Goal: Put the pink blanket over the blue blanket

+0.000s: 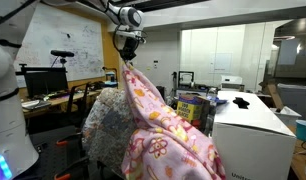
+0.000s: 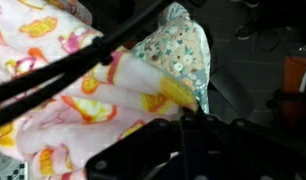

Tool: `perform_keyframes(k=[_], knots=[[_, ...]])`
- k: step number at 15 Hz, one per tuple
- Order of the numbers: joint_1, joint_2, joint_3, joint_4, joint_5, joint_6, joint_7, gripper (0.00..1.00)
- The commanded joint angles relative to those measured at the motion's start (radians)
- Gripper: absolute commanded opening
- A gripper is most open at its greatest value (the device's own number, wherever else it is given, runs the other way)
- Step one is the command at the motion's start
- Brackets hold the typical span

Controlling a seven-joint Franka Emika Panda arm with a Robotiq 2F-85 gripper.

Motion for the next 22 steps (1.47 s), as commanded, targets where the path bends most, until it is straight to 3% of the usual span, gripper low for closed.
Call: perform_keyframes(k=[1, 10, 22], knots=[[0.014, 0.064, 0.017, -0.025, 0.053, -0.068, -0.057, 0.01], [0.03, 0.291, 0.069, 0.011, 0.165, -0.083, -0.195, 0.01], [0.023, 0.411, 0.095, 0.08, 0.206, -0.125, -0.313, 0.01]])
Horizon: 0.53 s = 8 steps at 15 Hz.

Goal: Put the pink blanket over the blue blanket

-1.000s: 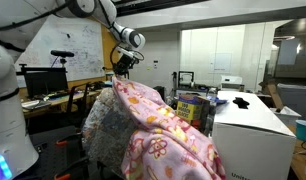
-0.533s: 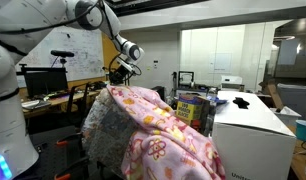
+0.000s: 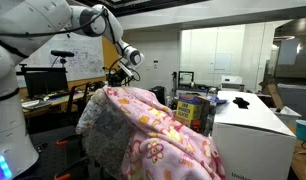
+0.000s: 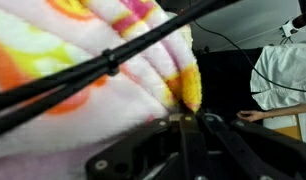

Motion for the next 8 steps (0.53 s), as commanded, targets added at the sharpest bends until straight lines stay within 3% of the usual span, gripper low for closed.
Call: perform_keyframes(k=[1, 8], knots=[[-0.004, 0.022, 0.009, 0.044, 0.01, -0.017, -0.014, 0.01], [-0.011, 0.013, -0.003, 0.052, -0.012, 0.045, -0.022, 0.01]])
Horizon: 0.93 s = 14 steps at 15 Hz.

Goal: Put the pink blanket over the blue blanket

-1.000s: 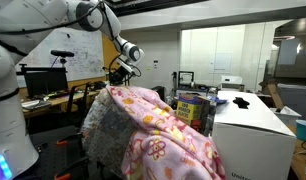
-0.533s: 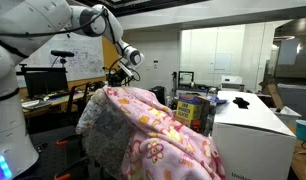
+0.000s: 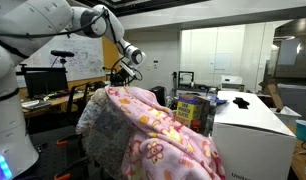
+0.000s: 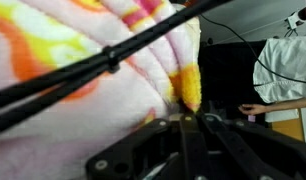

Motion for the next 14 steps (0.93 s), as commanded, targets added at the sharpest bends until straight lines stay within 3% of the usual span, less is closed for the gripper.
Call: perform_keyframes(k=[1, 6, 7, 9, 14], knots=[[0.0, 0.001, -0.004, 0.016, -0.012, 0.037, -0.02, 0.01], [-0.005, -0.006, -0.007, 0.007, -0.026, 0.075, -0.029, 0.01], [-0.007, -0.006, -0.008, 0.007, -0.03, 0.081, -0.033, 0.27], [-0.01, -0.008, -0.009, 0.005, -0.035, 0.093, -0.035, 0.35], [-0.019, -0.01, -0.01, 0.003, -0.039, 0.124, -0.037, 0.73]])
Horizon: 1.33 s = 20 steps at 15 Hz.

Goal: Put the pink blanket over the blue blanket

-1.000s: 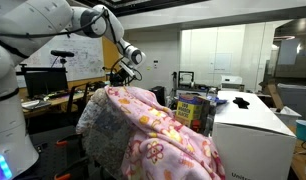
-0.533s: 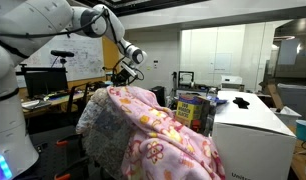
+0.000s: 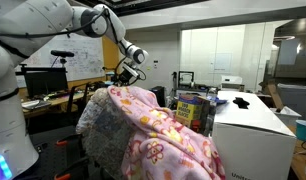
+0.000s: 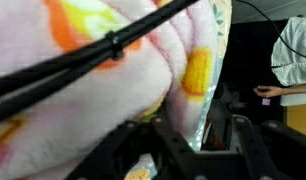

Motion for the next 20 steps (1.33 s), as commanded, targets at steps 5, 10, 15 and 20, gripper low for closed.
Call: perform_keyframes(k=[5, 10, 15, 20], knots=[[-0.005, -0.021, -0.006, -0.011, -0.021, 0.058, -0.026, 1.0], [-0.01, -0.067, -0.016, -0.049, -0.041, 0.205, -0.004, 1.0], [-0.017, -0.128, -0.034, -0.071, -0.054, 0.349, 0.027, 1.0], [-0.019, -0.184, -0.074, -0.104, -0.1, 0.501, 0.075, 1.0]])
